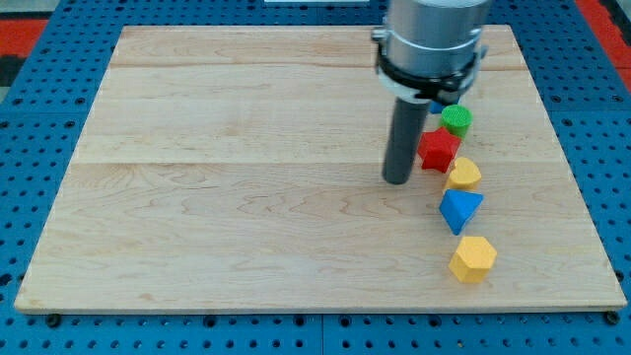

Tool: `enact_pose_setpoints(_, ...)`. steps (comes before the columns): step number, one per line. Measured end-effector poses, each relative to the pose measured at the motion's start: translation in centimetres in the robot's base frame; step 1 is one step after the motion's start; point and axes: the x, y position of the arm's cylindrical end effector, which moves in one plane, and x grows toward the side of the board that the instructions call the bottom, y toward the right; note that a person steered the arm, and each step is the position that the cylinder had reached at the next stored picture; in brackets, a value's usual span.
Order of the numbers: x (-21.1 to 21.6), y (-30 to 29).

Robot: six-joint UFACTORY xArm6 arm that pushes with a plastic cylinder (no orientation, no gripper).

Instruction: Move the red star slightly towards the right

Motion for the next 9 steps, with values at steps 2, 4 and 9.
enact_pose_setpoints(2,-1.8,0.2)
enact_pose_setpoints(4,-4.5,3.9)
enact_pose_setpoints(9,-3.4,4.0)
